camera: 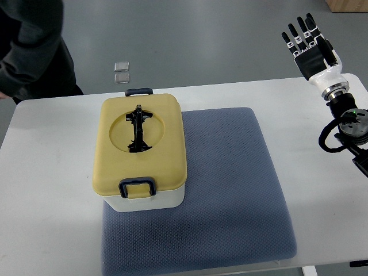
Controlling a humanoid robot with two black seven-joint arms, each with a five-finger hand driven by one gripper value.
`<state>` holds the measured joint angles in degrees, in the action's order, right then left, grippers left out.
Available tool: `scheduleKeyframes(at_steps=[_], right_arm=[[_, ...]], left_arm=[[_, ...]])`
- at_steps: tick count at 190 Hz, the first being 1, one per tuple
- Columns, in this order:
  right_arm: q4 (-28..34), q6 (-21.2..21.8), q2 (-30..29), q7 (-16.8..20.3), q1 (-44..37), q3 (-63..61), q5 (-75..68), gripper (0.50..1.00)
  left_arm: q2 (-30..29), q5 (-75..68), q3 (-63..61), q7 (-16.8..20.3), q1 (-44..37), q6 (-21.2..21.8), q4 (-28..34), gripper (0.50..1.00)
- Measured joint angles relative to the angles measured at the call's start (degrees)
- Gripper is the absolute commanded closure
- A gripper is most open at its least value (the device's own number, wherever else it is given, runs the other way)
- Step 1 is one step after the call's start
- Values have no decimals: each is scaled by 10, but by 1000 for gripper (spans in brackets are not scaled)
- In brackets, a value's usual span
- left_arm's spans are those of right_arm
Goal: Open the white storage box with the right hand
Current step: 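Raise the right hand and swing it over the table toward the box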
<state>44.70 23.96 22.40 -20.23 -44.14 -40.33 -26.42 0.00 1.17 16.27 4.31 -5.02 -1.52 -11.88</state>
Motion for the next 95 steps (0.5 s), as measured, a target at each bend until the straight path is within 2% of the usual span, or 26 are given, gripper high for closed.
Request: scheduleKeyframes(at_steps=[42,61,95], right_arm=[[6,-1,9,1,-45,9,96,570],[20,3,24,1,-66,10,243,570],[104,6,65,-1,-105,10,559,570]], left_arm=[[0,0,-1,0,0,-4,-2,500],[0,-1,-1,0,0,-6,-4,500],[0,-1,-1,0,0,-7,-14,500]])
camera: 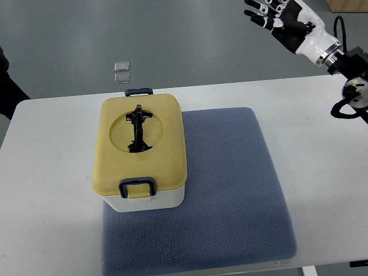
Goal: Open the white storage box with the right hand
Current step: 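Raise the right hand and swing it over the table toward the box, then move the right hand above the yellow lid toward its black handle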
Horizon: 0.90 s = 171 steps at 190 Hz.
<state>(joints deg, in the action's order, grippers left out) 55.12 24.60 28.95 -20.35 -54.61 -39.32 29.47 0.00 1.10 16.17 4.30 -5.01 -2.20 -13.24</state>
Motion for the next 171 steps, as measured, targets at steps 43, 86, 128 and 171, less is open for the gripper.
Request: scheduleKeyframes(at_steps=[43,86,128,171], right_arm=[[51,-7,10,-50,-103,86,328,570],[83,-40,-6,-103,-169,158,548,572],[83,-103,-38,-127,-176,198,671,572],[74,-144,-71,-116,-166,196,678,572]], left_arm=[[0,0,0,0,0,0,-1,500],[0,0,0,0,0,0,-3,500],[0,0,1,0,0,0,-3,500],[0,0,1,0,0,0,-2,500]])
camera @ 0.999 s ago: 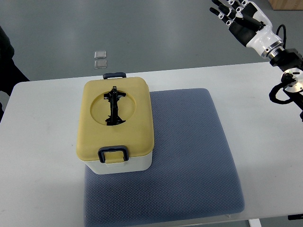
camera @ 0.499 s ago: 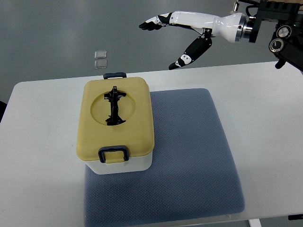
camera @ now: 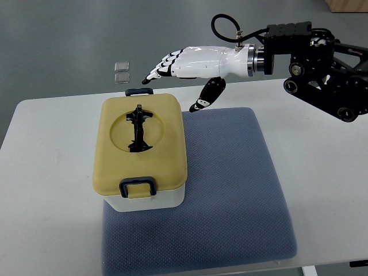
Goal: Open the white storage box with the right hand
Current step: 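Move the right hand above the yellow lid toward its black handle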
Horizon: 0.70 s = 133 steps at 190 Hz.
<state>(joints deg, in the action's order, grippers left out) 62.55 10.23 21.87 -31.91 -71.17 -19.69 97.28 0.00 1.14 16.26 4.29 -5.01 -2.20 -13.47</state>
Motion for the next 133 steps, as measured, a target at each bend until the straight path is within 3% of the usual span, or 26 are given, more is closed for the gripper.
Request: scheduleKeyframes(at_steps=[133], right_arm=[[-38,-36,-67,7,37,-15,-3,572]], left_arm=[[0,0,0,0,0,0,0,500]])
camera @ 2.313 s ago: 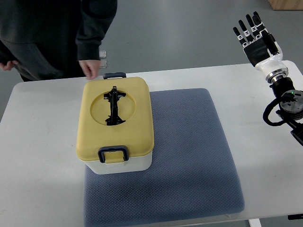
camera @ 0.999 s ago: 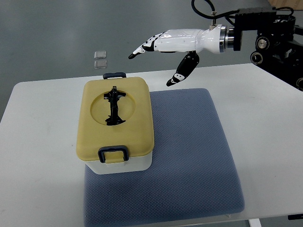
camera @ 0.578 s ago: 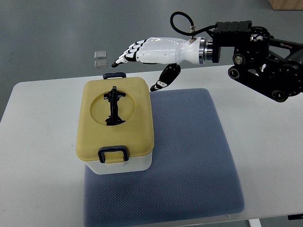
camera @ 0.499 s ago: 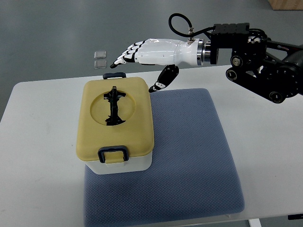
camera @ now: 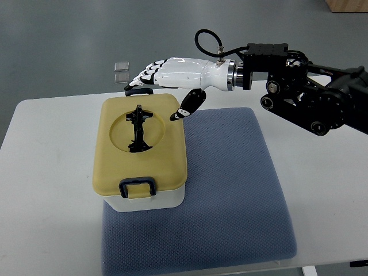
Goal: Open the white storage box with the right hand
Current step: 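Move the right hand above the yellow lid toward its black handle, then lower the right hand and grasp the black handle on the lid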
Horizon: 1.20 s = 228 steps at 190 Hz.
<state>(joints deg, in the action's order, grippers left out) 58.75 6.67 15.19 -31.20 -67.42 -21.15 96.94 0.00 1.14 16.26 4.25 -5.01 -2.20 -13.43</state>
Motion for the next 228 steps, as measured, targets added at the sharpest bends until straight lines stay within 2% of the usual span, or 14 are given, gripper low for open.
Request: scheduleKeyframes(at_steps=[139,228], right_arm=[[-38,-32,-66,1,23,-21,0,572],[-38,-39,-101,27,49,-49,-25,570]], left_arm=[[0,0,0,0,0,0,0,500],[0,0,0,0,-1,0,1,500]])
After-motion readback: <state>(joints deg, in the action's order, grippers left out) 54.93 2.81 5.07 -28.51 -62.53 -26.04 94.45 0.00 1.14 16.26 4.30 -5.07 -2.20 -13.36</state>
